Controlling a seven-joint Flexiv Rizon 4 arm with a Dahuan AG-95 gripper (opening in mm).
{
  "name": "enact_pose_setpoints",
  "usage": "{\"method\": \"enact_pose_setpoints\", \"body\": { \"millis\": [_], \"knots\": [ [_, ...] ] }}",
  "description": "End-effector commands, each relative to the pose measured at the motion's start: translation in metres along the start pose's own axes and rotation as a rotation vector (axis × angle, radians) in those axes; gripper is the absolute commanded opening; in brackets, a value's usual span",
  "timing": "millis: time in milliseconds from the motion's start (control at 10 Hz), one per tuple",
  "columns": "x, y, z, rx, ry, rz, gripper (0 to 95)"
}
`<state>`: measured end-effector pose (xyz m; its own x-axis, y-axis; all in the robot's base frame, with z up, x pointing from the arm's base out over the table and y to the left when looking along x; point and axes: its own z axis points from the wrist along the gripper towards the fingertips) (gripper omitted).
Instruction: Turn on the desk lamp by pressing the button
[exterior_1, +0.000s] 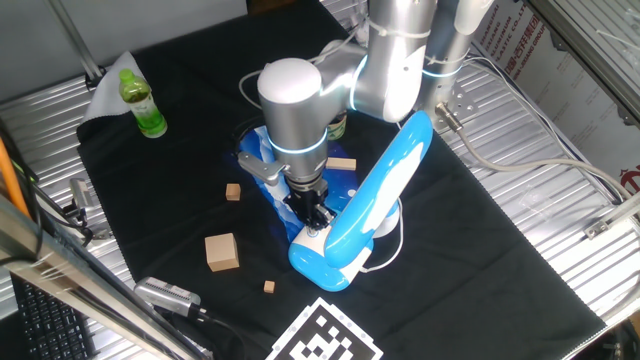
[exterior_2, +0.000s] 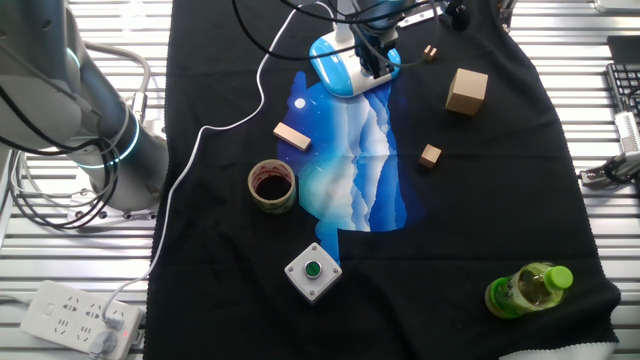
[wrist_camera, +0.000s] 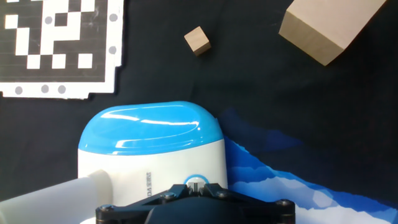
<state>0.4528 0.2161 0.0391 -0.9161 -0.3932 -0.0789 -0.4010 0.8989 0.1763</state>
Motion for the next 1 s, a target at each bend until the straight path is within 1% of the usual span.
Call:
{"method": "enact_pose_setpoints", "body": {
  "millis": [100,400,600,700,800,900,1000],
  "knots": [
    [-0.0001,-0.0003,0.0004,0.004,0.001,0.001,0.0],
    [0.0004,-0.0012,0.0038,0.004,-0.004,0.002,0.0],
    [0.0009,-0.0022,0.0075,0.006,-0.02,0.003,0.0],
    [0.0013,-0.0028,0.0096,0.004,-0.019,0.002,0.0],
    [0.0014,-0.0028,0.01,0.001,-0.022,0.003,0.0],
    [0.001,-0.0024,0.0097,-0.011,-0.029,0.009,0.0],
    [-0.0007,-0.0012,0.0081,-0.008,-0.024,0.013,0.0]
  ]
}}
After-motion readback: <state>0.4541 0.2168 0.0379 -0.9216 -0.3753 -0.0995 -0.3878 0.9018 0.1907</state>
